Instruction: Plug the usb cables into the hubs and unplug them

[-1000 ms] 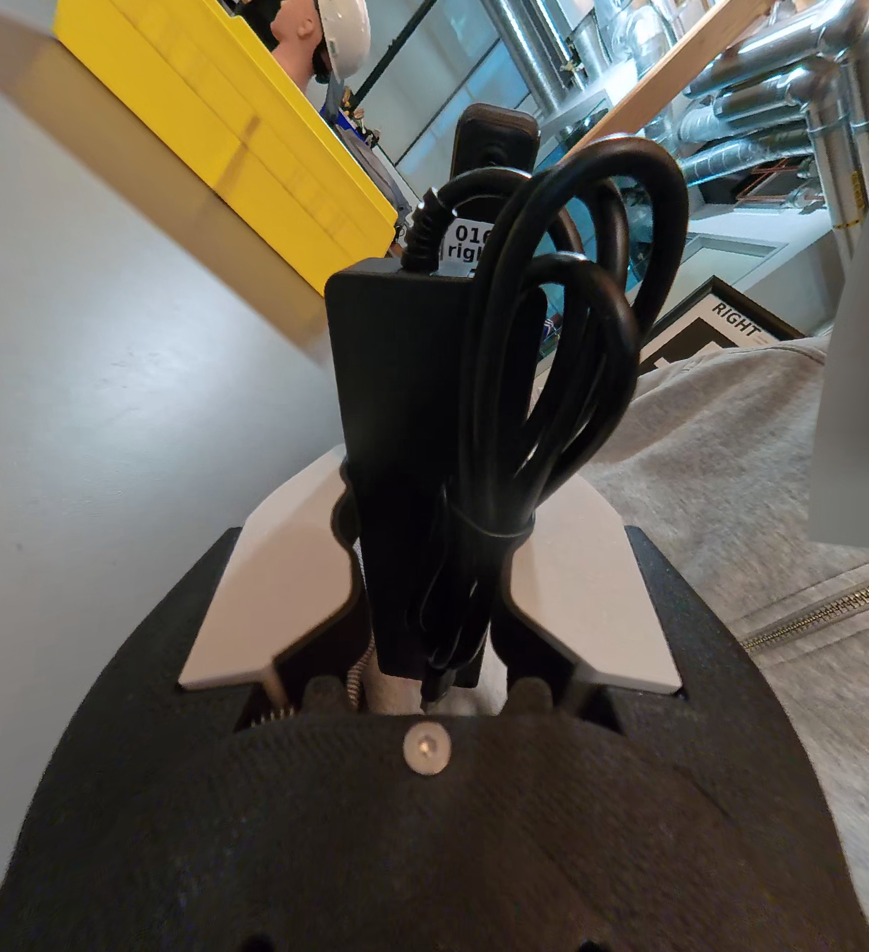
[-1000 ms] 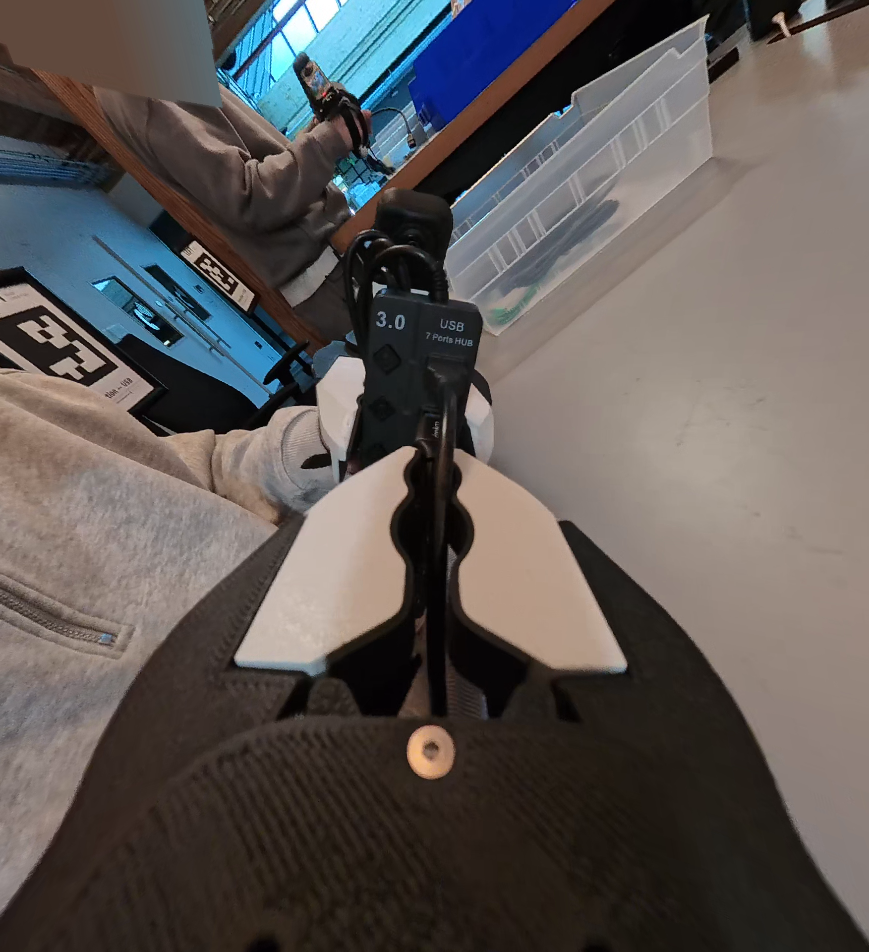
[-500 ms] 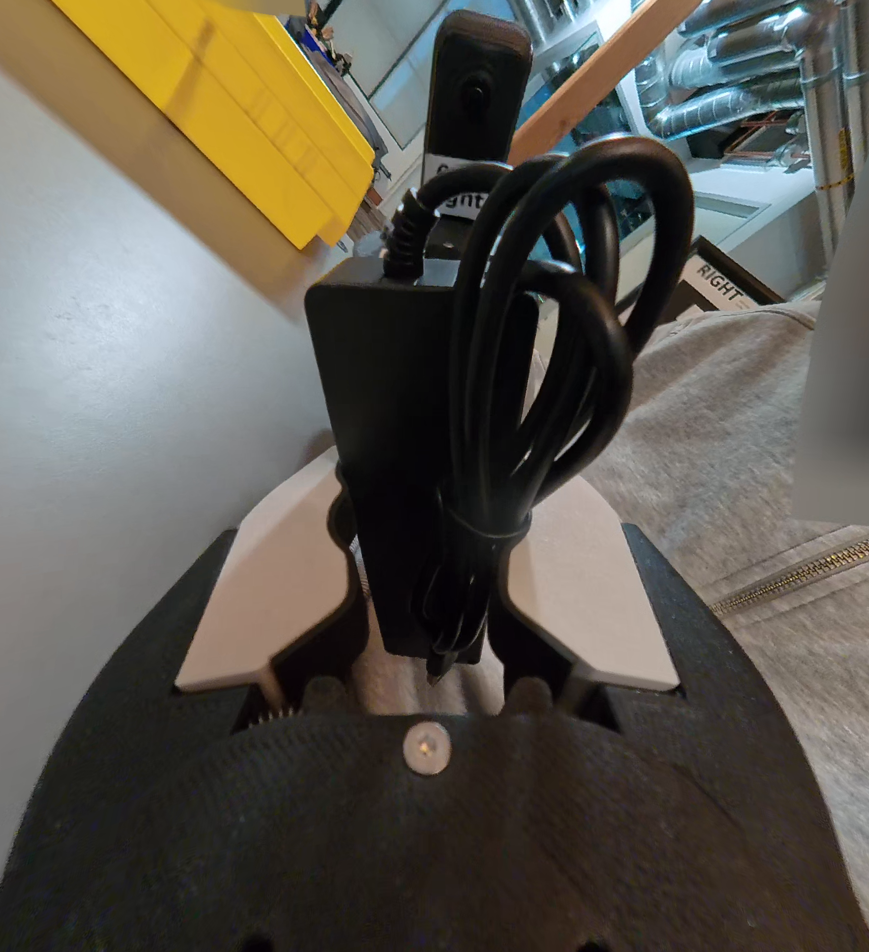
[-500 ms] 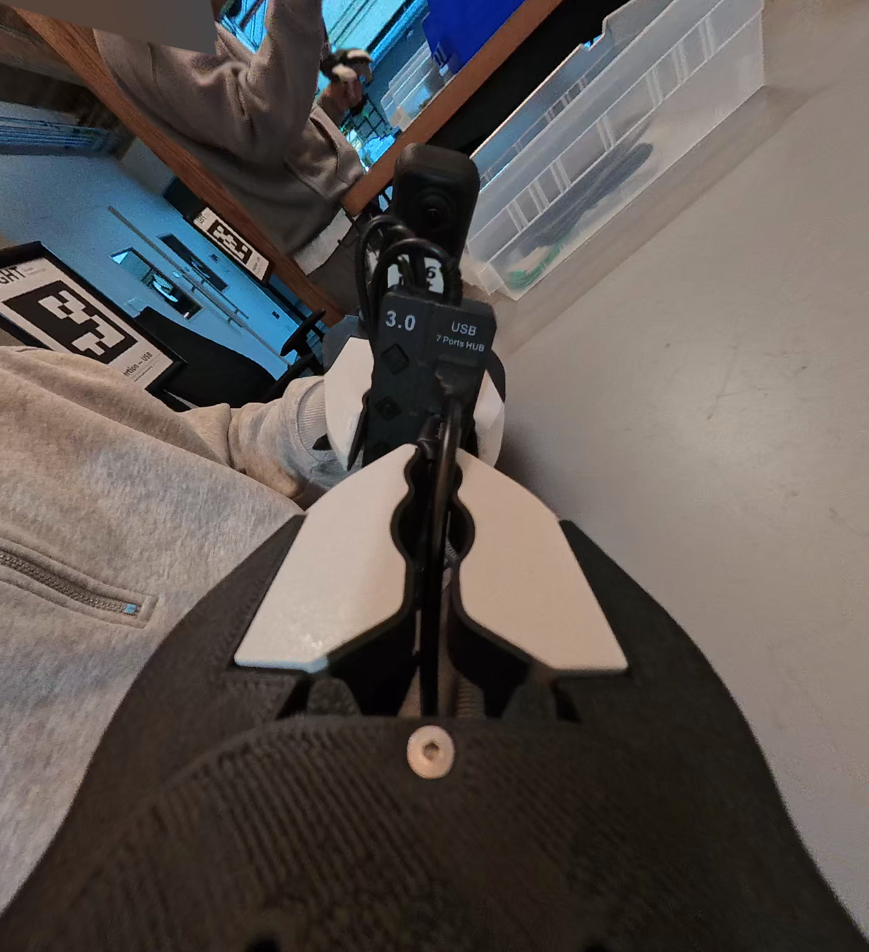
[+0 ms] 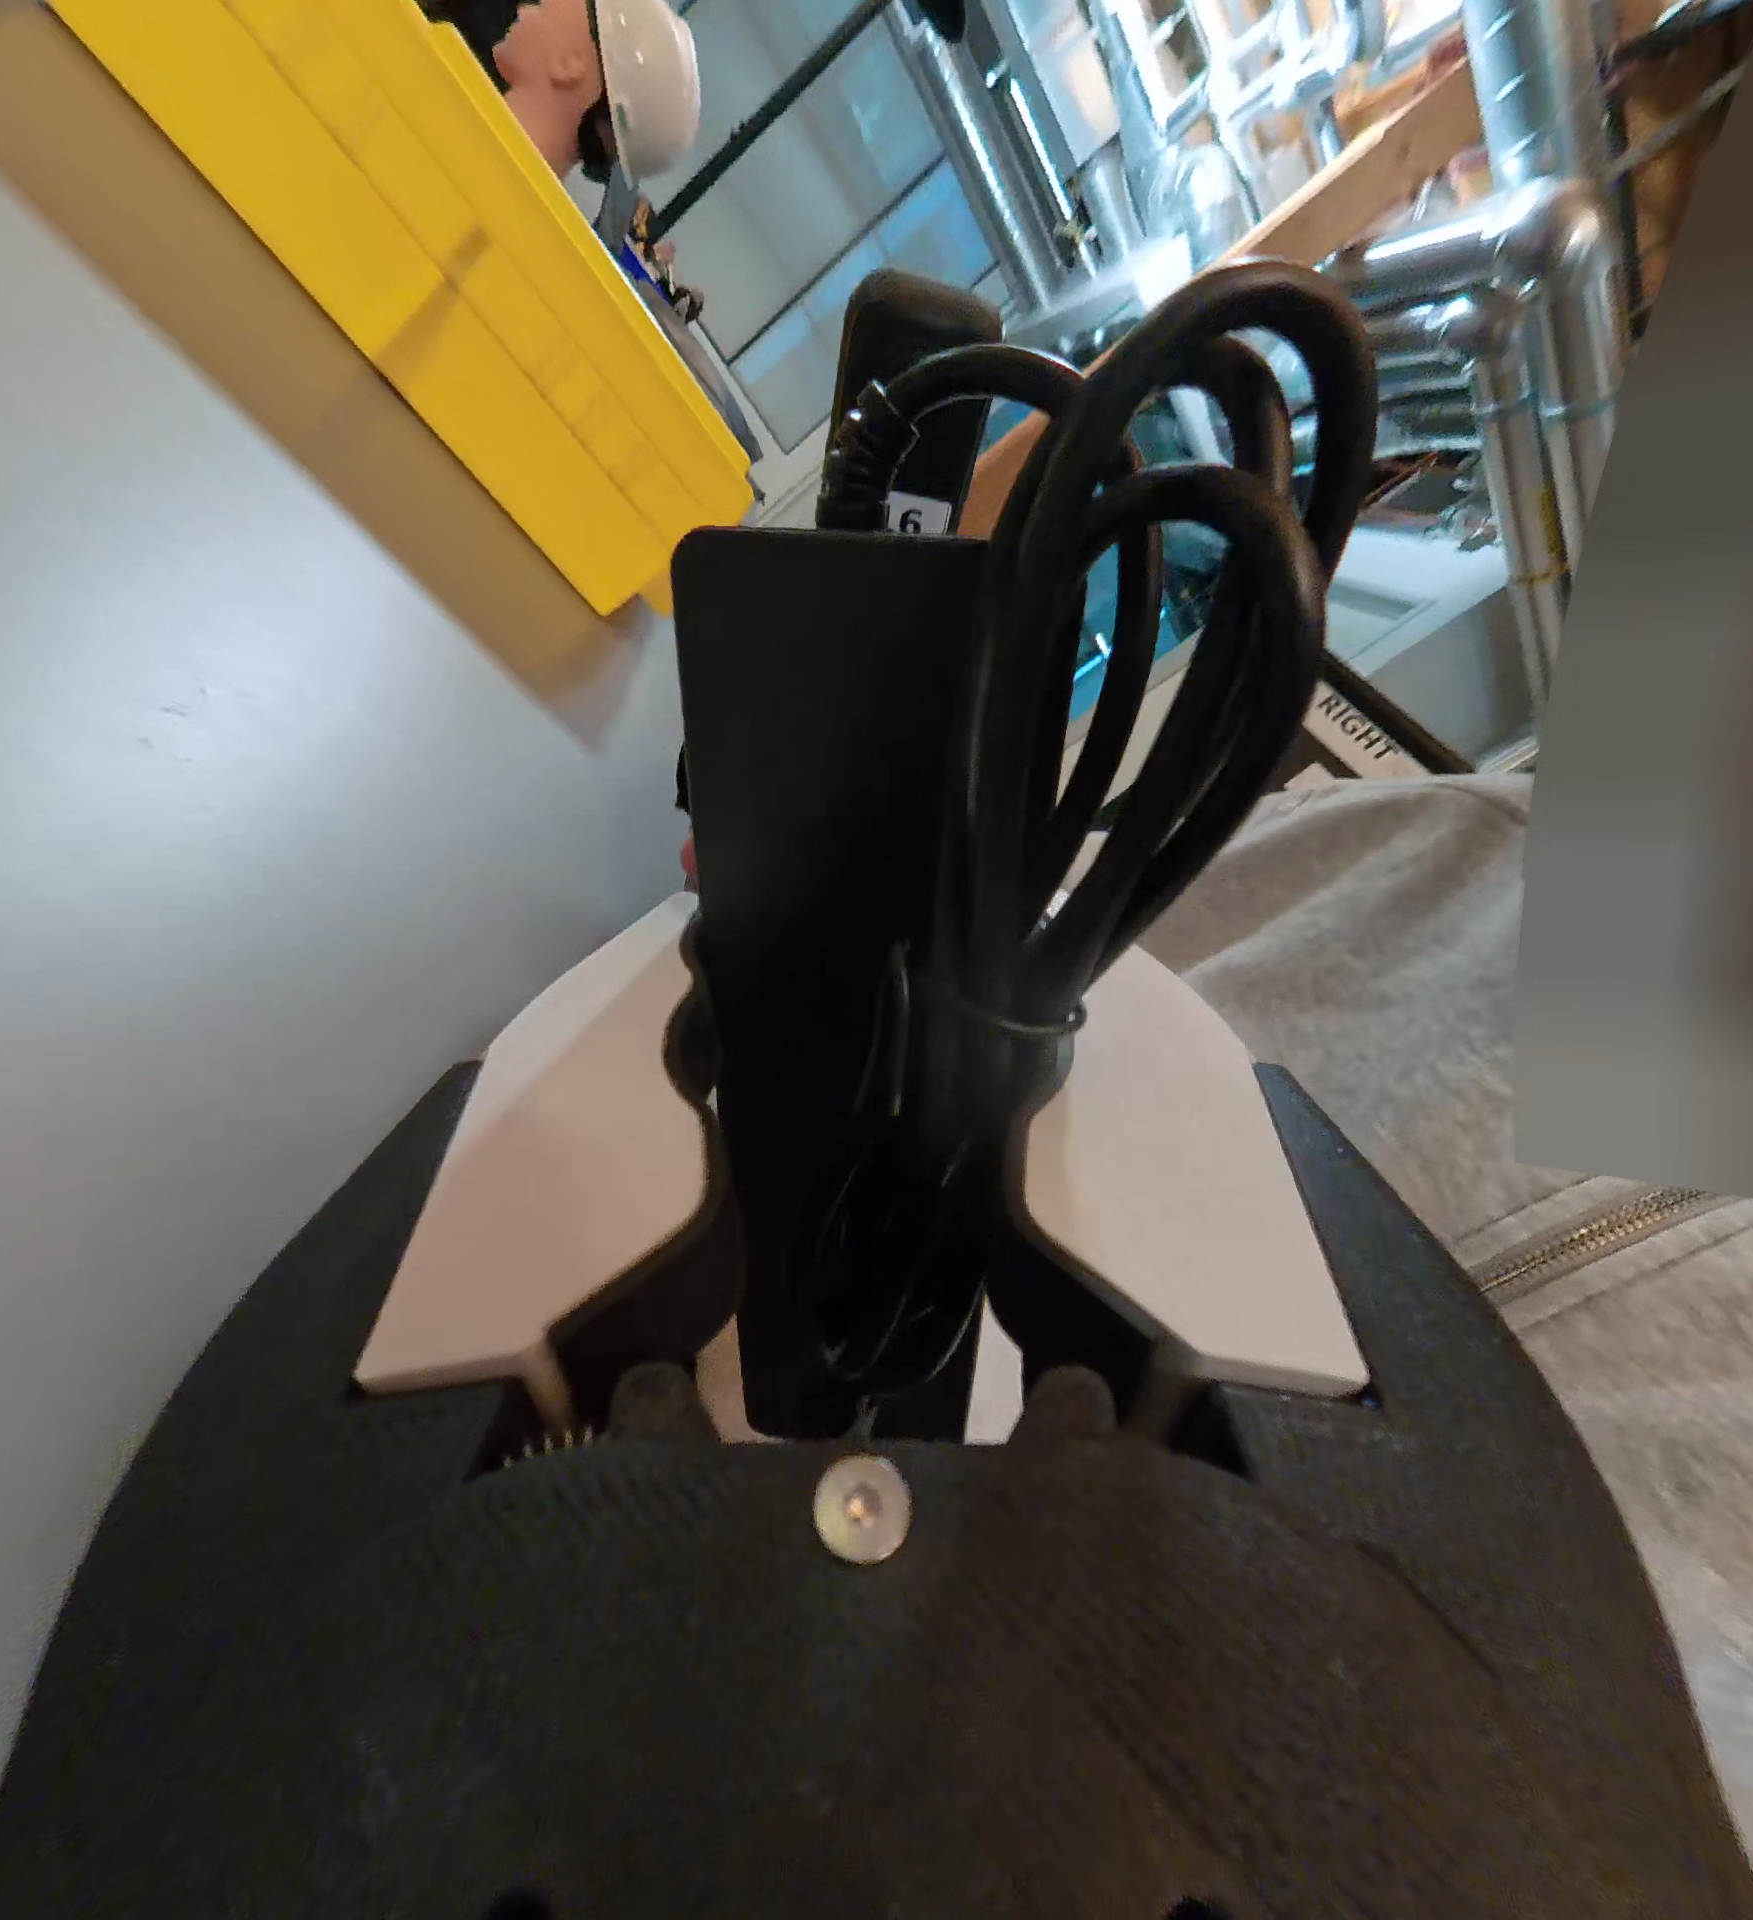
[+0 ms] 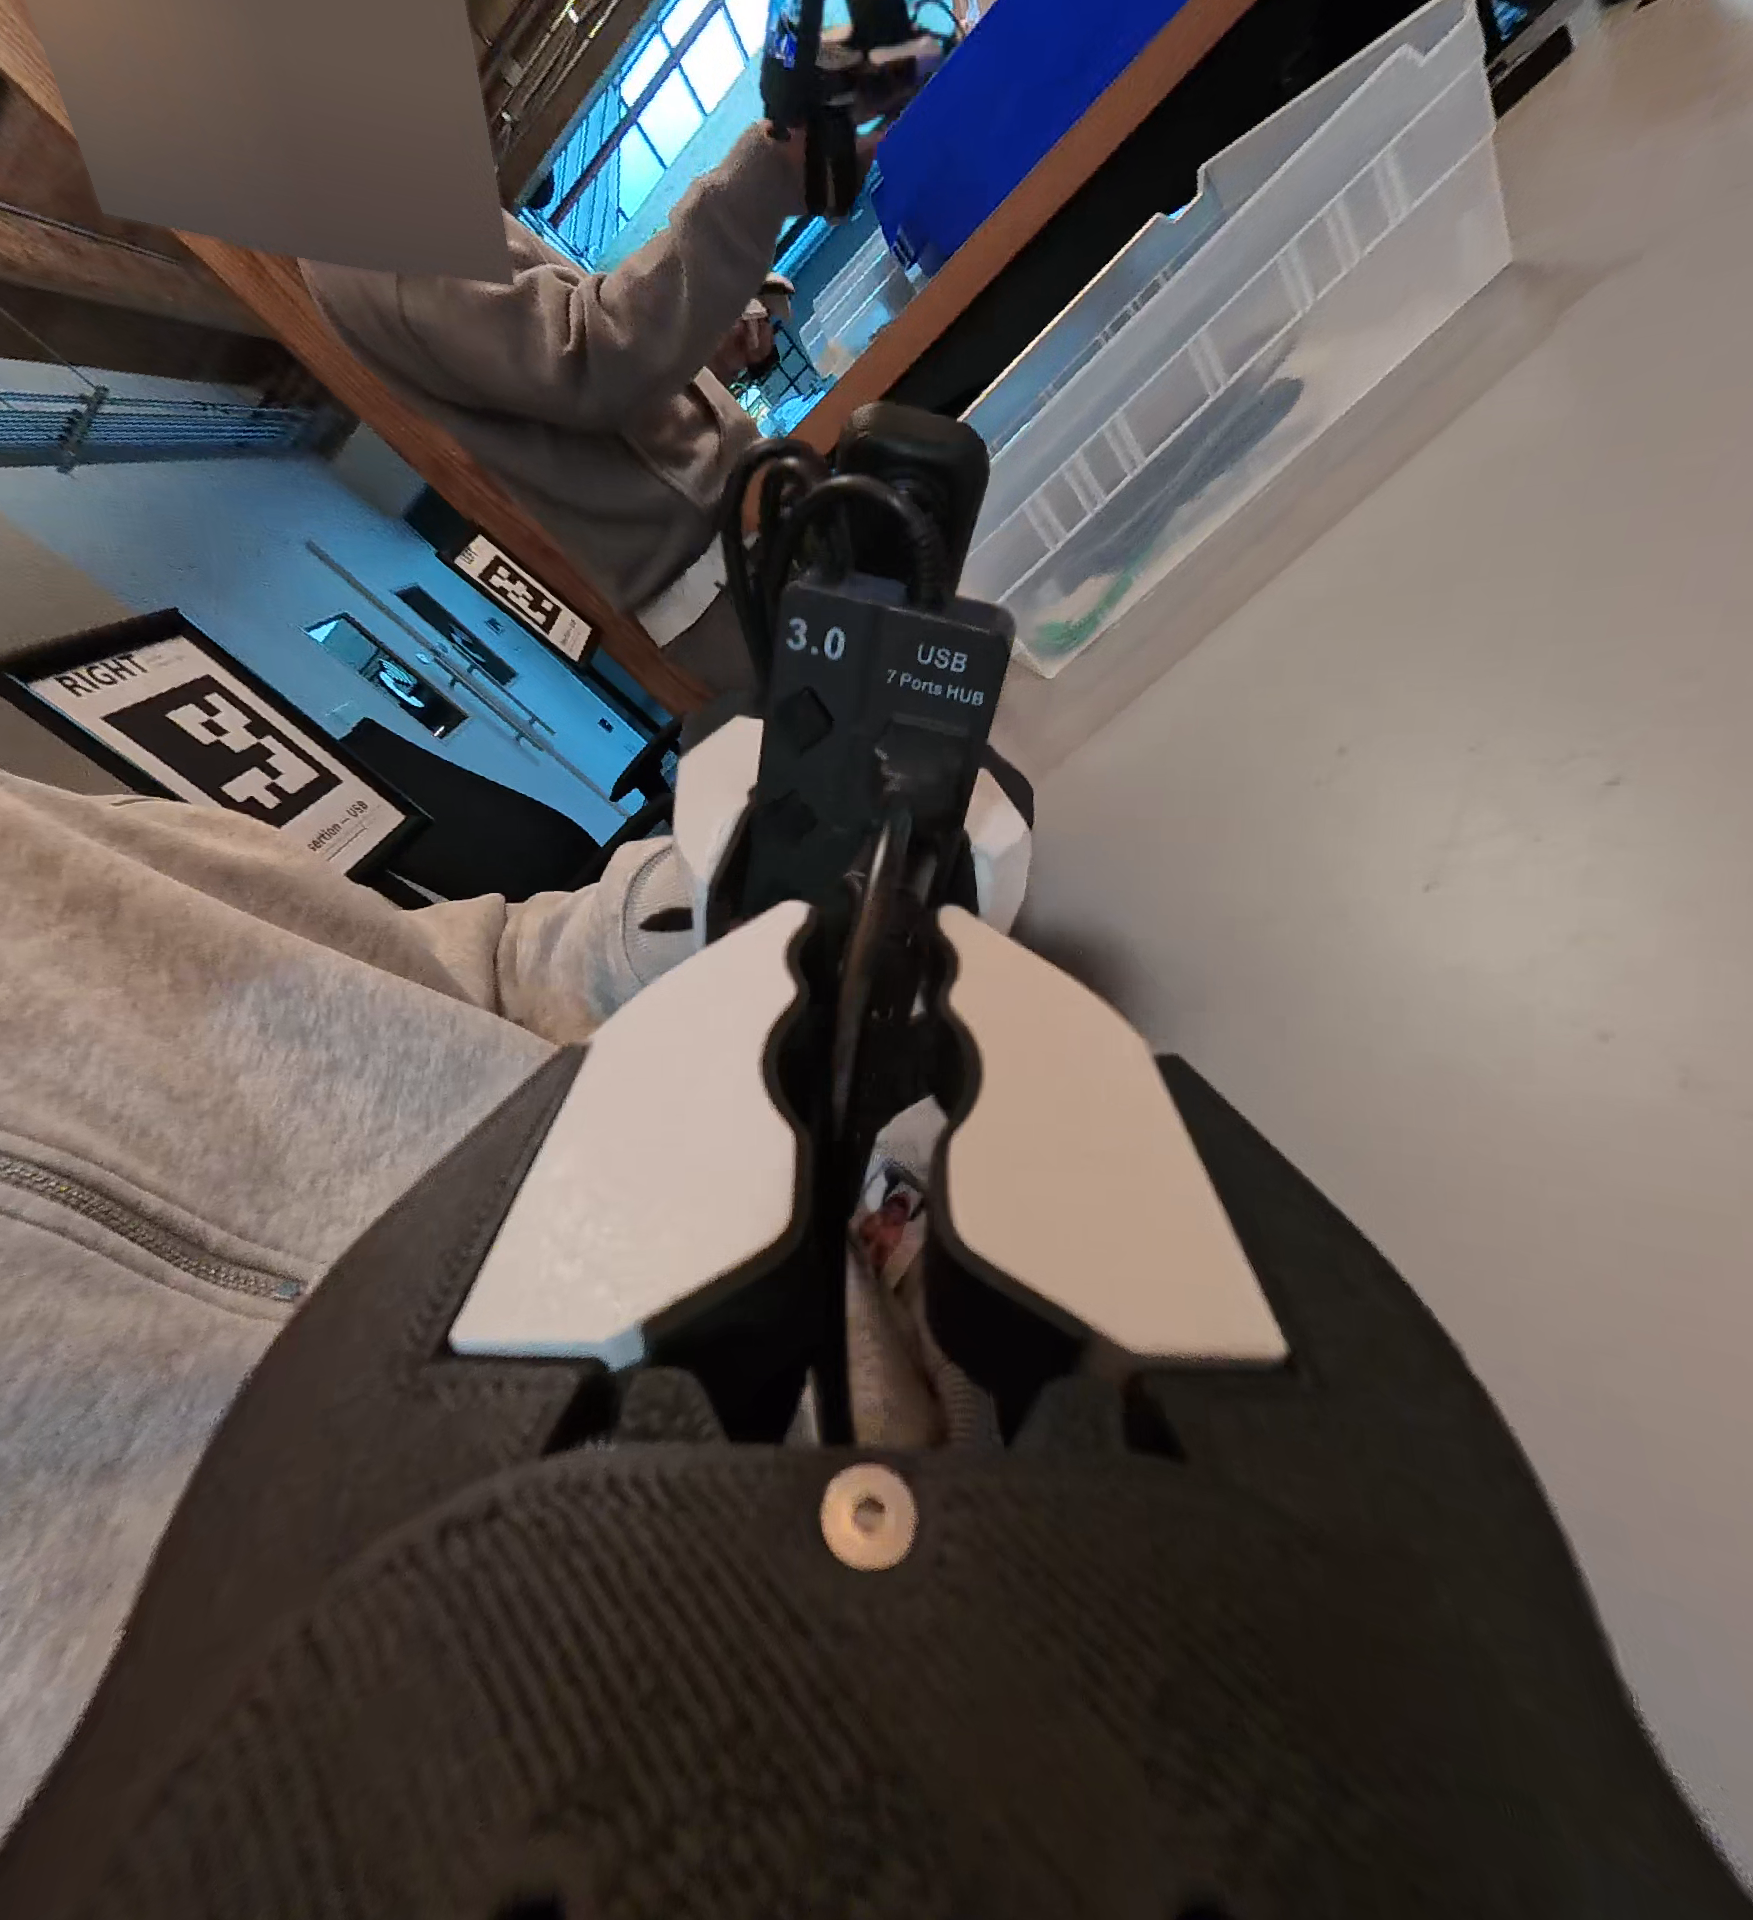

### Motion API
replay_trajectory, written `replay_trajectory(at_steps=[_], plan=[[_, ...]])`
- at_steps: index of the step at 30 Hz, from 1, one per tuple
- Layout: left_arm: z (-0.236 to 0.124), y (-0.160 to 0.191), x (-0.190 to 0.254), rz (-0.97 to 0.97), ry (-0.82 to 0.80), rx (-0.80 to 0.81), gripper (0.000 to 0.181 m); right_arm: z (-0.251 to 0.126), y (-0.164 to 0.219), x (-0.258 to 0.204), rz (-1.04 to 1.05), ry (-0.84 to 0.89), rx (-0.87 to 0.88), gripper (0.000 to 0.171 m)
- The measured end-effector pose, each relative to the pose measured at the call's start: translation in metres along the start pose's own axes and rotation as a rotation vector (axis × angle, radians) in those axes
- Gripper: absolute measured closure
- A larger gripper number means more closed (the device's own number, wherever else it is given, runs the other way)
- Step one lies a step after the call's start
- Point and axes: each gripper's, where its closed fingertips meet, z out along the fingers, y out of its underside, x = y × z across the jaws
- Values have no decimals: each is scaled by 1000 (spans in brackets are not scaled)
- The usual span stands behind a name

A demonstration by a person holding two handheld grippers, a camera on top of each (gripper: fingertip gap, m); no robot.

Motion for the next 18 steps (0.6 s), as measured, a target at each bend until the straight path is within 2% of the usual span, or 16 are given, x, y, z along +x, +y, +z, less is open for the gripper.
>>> replay_trajectory(at_steps=[10, 16, 17, 18], plan=[[-34, -39, -5, -151, 99, 277, 124, -15, -21, 4, 65, -27, 137, 142], [-52, -57, -2, -137, 139, 415, 119, -20, -25, 7, 61, -14, 163, 143], [-56, -61, -1, -131, 147, 443, 124, -21, -26, 7, 61, -12, 167, 143], [-60, -65, 0, -125, 153, 470, 119, -21, -26, 8, 62, -10, 170, 143]])
